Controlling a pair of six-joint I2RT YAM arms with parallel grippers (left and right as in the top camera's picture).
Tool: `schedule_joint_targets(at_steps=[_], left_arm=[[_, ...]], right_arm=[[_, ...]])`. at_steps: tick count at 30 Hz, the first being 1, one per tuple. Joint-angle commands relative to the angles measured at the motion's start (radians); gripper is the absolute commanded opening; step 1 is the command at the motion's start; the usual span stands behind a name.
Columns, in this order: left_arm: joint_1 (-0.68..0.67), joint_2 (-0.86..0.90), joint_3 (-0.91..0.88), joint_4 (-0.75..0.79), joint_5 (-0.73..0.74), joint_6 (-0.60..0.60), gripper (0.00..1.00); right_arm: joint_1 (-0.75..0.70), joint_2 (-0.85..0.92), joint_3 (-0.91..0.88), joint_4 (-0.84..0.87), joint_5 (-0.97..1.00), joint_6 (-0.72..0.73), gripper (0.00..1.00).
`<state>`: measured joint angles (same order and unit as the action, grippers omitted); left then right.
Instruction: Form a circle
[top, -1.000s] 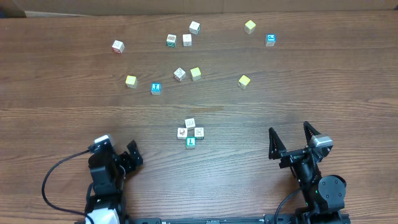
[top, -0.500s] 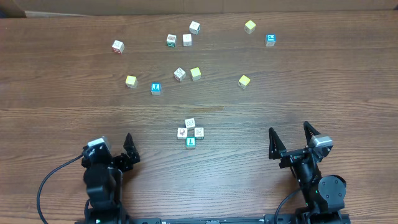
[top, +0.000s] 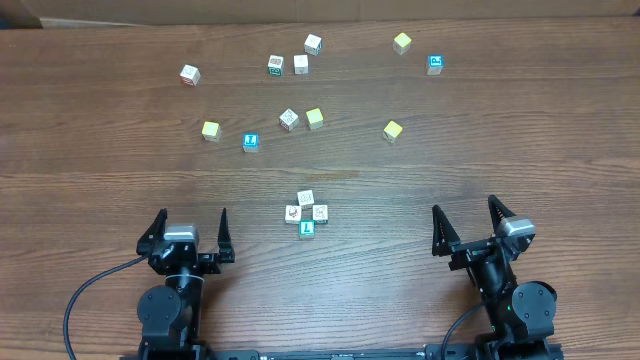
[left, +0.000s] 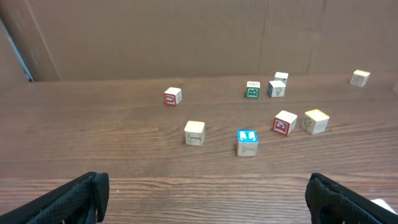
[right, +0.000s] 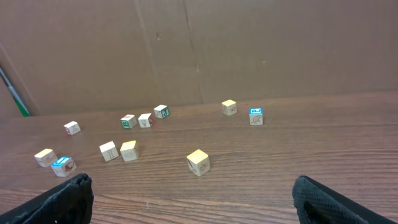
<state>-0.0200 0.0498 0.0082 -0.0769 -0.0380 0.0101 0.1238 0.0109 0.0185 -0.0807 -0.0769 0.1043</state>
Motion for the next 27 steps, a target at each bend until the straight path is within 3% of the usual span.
schedule_joint_targets(at_steps=[1,27], left_arm=[[0.001,-0.014,-0.003,-0.001,-0.018,0.101,1.0],[0.005,-0.046,-0.003,0.004,-0.014,0.102,1.0]], right_arm=[[-0.007,-0.008,-0.011,0.003,0.008,-0.001,1.0],[-0.007,-0.008,-0.011,0.003,0.008,-0.001,1.0]])
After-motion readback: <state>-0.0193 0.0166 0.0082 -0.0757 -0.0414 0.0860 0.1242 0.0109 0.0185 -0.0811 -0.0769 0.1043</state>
